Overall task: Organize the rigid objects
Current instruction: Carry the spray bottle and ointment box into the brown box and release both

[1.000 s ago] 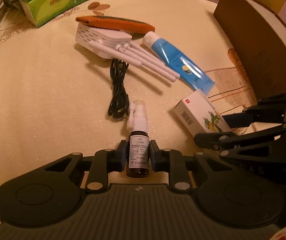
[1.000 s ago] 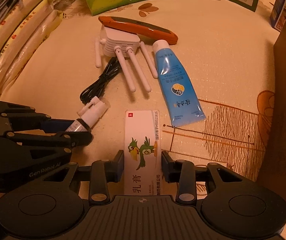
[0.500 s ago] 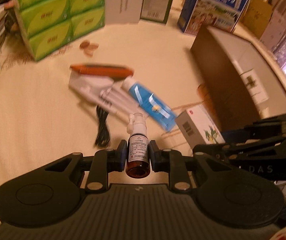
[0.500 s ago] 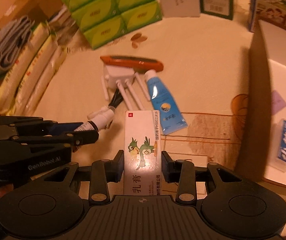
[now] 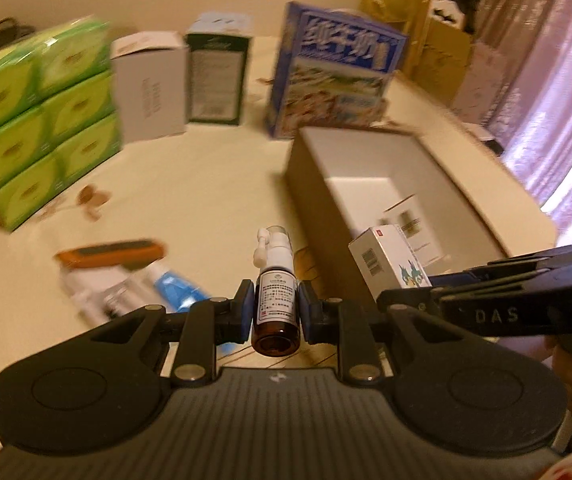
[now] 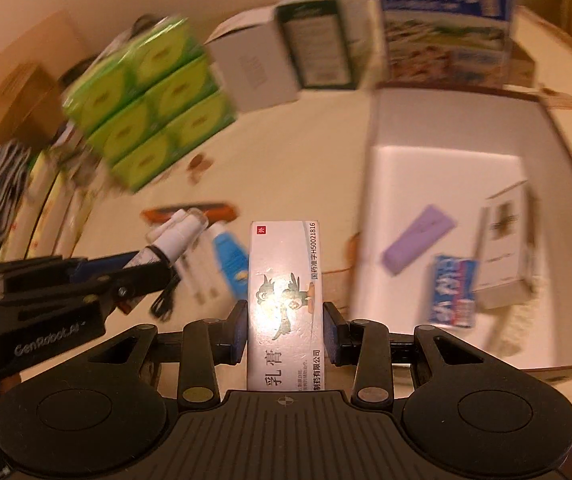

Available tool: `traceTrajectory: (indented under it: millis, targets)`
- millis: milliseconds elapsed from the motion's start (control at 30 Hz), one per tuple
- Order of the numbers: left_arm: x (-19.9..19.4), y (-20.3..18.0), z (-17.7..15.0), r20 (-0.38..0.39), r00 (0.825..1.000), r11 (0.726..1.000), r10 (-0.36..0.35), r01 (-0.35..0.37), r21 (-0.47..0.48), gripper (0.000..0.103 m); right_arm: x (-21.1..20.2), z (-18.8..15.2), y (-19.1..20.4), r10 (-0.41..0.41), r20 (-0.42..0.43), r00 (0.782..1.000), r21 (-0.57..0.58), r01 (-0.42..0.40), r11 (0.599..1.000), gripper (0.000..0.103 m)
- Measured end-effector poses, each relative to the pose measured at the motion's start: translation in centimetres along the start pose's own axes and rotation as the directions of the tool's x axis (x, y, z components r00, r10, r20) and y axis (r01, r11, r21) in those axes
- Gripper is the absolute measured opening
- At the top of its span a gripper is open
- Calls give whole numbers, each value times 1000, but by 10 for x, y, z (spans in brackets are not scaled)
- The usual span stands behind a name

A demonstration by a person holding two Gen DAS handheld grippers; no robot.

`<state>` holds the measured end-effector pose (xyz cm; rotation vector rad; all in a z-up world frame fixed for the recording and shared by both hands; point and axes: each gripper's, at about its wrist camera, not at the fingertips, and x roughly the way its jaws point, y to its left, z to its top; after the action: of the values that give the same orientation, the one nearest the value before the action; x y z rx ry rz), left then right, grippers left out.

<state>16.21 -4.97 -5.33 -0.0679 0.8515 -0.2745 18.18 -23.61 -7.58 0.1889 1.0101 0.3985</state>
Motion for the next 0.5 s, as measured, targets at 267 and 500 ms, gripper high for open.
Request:
traceTrajectory:
  millis: [267,500]
  targets:
    - [32,-56,28,11,996,994,-94,93,50,19,-23,19,-62,-95,47,994,93,91,991,35]
    - [64,-87,39,-11,994,992,-112,113,59,19,-19,30,-92,-132,55,990,122,125,985,35]
